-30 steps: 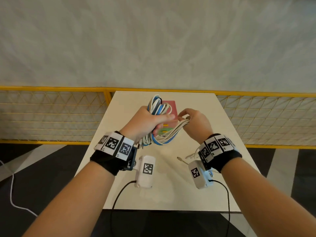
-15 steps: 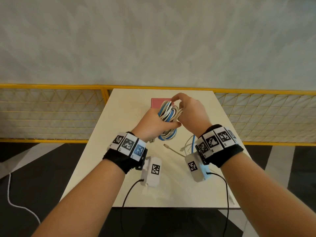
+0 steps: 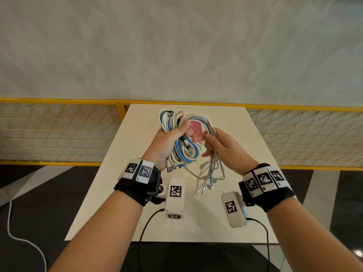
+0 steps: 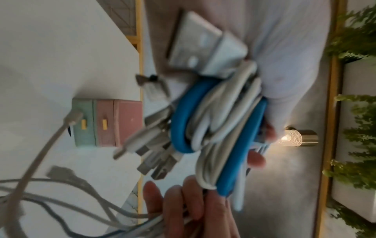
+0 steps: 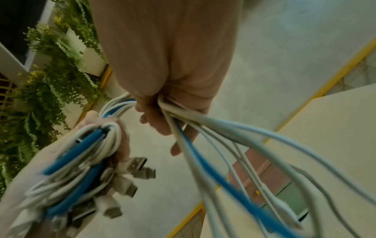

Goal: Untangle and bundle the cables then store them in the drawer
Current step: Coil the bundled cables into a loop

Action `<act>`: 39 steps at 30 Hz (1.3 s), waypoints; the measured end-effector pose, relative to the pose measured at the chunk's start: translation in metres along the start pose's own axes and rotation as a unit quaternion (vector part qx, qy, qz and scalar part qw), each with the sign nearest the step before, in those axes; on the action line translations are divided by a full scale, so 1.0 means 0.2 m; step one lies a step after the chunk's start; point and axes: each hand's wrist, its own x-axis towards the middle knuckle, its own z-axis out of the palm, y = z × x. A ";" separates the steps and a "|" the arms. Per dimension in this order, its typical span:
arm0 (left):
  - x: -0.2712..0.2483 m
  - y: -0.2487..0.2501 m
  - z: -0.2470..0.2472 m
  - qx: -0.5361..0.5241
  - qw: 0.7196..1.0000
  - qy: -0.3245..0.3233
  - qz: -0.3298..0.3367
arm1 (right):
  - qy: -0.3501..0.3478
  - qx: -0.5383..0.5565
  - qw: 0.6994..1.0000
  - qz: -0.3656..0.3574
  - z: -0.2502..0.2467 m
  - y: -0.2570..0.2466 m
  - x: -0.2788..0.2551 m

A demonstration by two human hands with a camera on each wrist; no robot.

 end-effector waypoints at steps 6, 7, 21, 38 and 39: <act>-0.01 -0.01 0.04 0.183 0.978 0.073 0.068 | 0.073 0.121 0.990 0.006 0.04 -0.03 -0.03; -0.01 -0.01 0.04 0.240 0.961 0.104 0.093 | 0.088 0.132 0.987 0.000 0.05 -0.04 -0.04; -0.08 -0.13 0.09 0.153 0.966 0.178 0.105 | 0.030 0.039 0.998 -0.036 0.17 -0.10 -0.08; -0.12 -0.16 0.08 0.094 0.961 0.245 0.084 | -0.044 -0.189 0.980 0.046 0.17 0.01 -0.16; -0.12 -0.14 0.08 0.087 0.962 0.243 0.091 | -0.015 -0.189 0.980 0.054 0.17 0.04 -0.17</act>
